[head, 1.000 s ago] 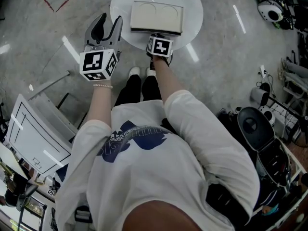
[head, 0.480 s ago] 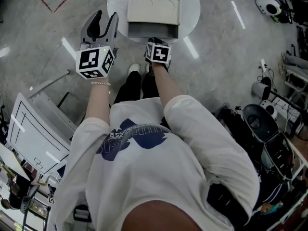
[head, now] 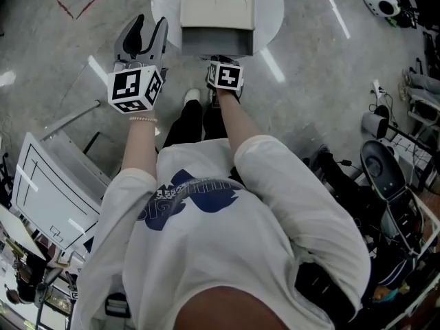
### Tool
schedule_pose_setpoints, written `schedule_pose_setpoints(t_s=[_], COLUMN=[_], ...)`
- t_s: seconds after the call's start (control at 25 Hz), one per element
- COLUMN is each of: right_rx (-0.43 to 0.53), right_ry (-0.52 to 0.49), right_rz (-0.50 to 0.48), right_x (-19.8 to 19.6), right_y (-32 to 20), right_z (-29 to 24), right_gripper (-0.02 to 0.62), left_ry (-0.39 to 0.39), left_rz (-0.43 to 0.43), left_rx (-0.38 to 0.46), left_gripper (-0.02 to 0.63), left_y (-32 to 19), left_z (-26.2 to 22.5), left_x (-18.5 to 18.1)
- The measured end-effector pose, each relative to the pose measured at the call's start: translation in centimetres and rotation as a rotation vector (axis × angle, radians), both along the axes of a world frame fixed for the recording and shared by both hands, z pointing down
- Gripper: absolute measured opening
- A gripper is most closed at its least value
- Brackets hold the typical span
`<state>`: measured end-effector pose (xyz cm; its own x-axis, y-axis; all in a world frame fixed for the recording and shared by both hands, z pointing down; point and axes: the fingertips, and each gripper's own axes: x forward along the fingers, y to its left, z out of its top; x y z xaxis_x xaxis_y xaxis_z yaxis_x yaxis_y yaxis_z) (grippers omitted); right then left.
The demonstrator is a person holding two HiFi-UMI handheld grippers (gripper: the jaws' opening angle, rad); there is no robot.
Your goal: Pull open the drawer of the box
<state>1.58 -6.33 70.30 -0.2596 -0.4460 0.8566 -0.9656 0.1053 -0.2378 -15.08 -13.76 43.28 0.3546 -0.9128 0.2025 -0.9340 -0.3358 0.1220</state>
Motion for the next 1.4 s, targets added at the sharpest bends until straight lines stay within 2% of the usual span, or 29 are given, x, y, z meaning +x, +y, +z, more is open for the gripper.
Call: schedule_pose_setpoints(t_s=[0.16,0.24,0.4,0.48,0.56,0.68,0.76,0.96,1.08,1.24,1.4], right_rx=[0.015,0.023,0.069,0.149,0.257,0.452,0.586,0.834,0.952,1.056,1.092], right_ry=[-0.004,-0.018,-0.028,0.009,0.021,-0.048,-0.073,-0.043,0.039,0.113,0.110], right_rz=[0.029,0.031,-0.014,-0.026,0.016,0.123,0.160,0.130,0.096,0.025,-0.020], right_x=[0.3,0.5,1.7,3.8,6.4,10.2,12.2,13.8,13.3,12.4,11.6], right_y=[-0.2,0.0,0.5,0.0,-1.2,-4.0,-5.5,-7.0,-6.8,-6.8,-6.9], right_z=[-0.3,-0.9,-3.5,-6.0,-9.7,-17.0,-22.1,-31.4,-34.8,-37.1,-38.1], right_gripper=[0.083,0.114,0.132,0.124,0.114,0.100,0.086,0.048,0.014,-0.003,-0.003], left_ry=[0.000,0.003,0.016,0.021,0.018,0.002,-0.001,-0.018,-0.034,-0.061,-0.077], left_rz=[0.000,-0.001,-0.003,-0.002,0.003,0.008,0.006,0.013,0.014,0.011,0.018], left_rx=[0.004,0.010,0.027,0.042,0.059,0.084,0.093,0.109,0.135,0.195,0.231], left_gripper=[0.183,0.183,0.183,0.183,0.183,0.183,0.183,0.181,0.169,0.015,0.006], left_y=[0.1,0.2,0.5,0.7,1.3,2.1,2.4,2.8,2.9,2.5,2.3], left_z=[0.0,-0.2,-1.1,-1.8,-2.5,-3.6,-4.3,-5.7,-6.9,-8.9,-10.0], left_x=[0.0,-0.1,-0.2,-0.1,0.1,0.7,1.3,2.8,3.5,5.2,6.1])
